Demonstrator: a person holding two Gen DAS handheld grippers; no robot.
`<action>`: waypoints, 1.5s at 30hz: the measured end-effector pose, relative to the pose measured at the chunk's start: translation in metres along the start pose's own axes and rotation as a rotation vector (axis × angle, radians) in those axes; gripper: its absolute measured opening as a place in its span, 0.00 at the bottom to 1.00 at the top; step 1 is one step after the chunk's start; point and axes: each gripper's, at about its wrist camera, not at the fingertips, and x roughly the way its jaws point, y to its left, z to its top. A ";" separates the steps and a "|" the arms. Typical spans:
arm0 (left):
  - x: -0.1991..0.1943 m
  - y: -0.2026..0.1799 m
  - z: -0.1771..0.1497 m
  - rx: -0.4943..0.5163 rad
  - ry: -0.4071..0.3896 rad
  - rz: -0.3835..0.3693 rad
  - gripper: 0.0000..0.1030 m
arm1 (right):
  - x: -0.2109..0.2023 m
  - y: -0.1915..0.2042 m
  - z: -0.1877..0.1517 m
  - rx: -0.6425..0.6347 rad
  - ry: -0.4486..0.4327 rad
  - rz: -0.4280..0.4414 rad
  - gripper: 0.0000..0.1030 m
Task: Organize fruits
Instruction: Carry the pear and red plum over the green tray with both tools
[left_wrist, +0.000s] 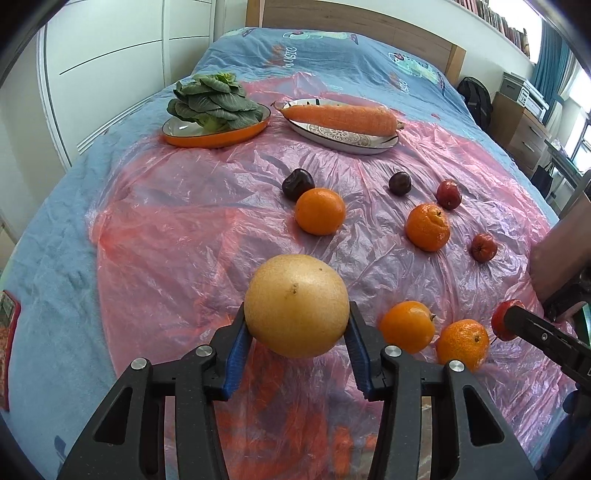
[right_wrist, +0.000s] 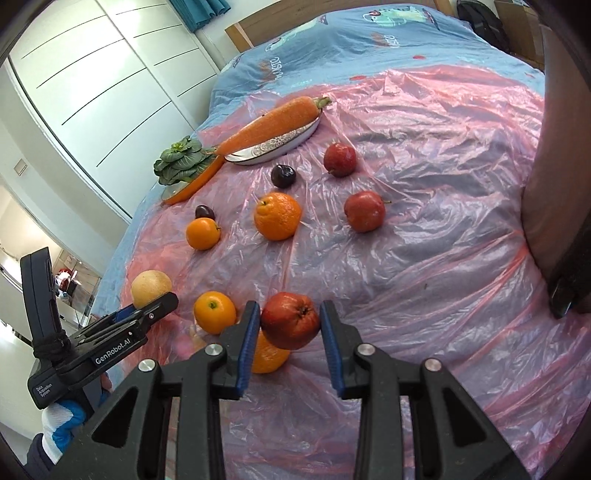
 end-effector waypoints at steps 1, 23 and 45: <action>-0.005 0.000 0.000 0.001 -0.005 0.002 0.41 | -0.005 0.004 0.000 -0.011 -0.004 -0.001 0.00; -0.124 -0.140 -0.043 0.260 0.022 -0.239 0.41 | -0.172 -0.053 -0.050 -0.030 -0.089 -0.147 0.00; -0.110 -0.428 -0.047 0.636 0.125 -0.547 0.41 | -0.269 -0.283 -0.013 0.092 -0.230 -0.466 0.00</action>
